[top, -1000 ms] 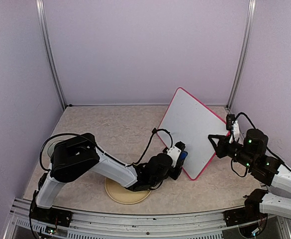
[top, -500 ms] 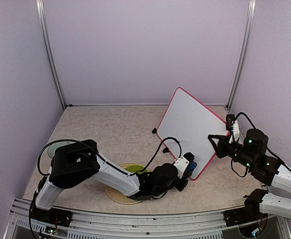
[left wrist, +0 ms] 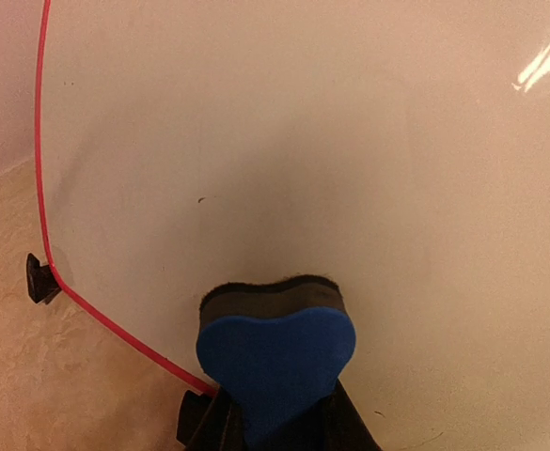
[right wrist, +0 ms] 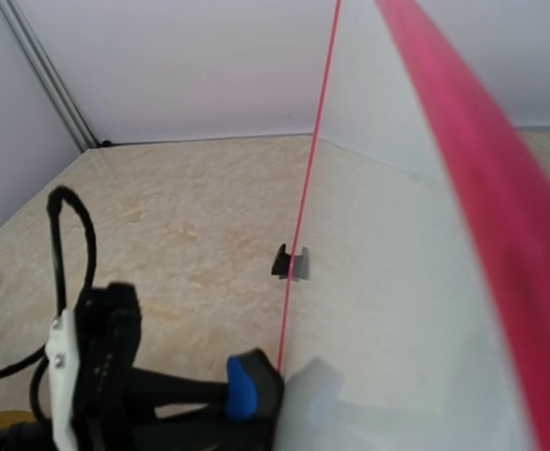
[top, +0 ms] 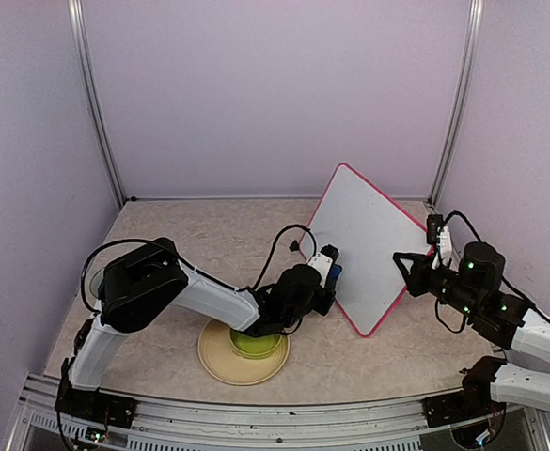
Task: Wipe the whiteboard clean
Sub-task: Erase the center of the whiteboard, then place the whiteboard on the whiteboard stand.
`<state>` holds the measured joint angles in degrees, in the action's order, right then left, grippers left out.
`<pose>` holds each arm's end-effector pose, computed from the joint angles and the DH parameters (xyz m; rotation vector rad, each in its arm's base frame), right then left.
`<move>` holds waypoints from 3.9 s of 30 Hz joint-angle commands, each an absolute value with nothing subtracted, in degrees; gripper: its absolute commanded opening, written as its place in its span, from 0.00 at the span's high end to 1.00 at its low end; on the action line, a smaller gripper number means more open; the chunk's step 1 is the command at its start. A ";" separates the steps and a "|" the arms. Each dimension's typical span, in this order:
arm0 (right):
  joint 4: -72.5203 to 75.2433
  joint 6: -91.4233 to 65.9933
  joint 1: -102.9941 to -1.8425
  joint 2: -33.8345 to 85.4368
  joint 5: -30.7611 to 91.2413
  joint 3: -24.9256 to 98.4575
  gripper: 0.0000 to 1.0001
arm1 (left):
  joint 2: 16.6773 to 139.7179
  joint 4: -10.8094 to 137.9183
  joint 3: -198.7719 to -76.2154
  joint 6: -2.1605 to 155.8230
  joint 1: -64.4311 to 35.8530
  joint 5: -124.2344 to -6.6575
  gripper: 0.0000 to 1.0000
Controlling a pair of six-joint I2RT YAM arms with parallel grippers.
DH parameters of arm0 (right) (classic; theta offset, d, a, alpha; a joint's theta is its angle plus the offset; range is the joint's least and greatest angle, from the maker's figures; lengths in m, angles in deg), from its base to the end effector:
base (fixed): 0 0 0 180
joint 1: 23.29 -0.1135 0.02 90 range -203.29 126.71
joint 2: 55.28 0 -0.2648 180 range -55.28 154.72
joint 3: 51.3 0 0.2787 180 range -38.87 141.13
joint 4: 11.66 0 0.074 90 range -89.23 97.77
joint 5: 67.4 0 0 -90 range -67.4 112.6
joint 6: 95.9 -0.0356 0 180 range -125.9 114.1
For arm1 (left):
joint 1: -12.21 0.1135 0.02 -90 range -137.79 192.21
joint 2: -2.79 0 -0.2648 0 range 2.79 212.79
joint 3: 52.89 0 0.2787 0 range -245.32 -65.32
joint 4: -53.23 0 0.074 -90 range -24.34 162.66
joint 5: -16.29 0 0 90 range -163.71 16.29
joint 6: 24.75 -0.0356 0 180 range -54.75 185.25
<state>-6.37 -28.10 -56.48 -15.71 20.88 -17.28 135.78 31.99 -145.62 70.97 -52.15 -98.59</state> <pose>0.1687 0.1091 0.2346 -0.1509 1.8031 0.6711 0.2358 -0.4567 0.0924 0.6594 1.7748 -0.4279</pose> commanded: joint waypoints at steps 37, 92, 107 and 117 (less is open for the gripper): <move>-9.96 -30.78 -56.78 -15.73 26.16 -17.13 1.00 | 139.68 34.52 -149.63 70.57 -57.58 -101.09 1.00; -12.61 -26.63 -56.10 -16.10 25.14 -16.92 1.00 | 102.31 28.38 -121.80 79.66 -51.05 -106.73 0.98; -18.14 -24.35 -55.65 -20.35 22.33 -15.94 1.00 | 99.08 27.33 -116.98 81.98 -50.49 -107.79 0.98; -27.67 -25.31 -54.64 -11.69 21.81 -15.24 1.00 | 97.64 27.58 -115.66 82.31 -50.54 -108.15 0.98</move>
<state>-12.10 -25.06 -55.67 -13.48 22.83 -18.18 99.58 27.79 -116.79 81.76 -50.77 -107.22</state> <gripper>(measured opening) 0.118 0.213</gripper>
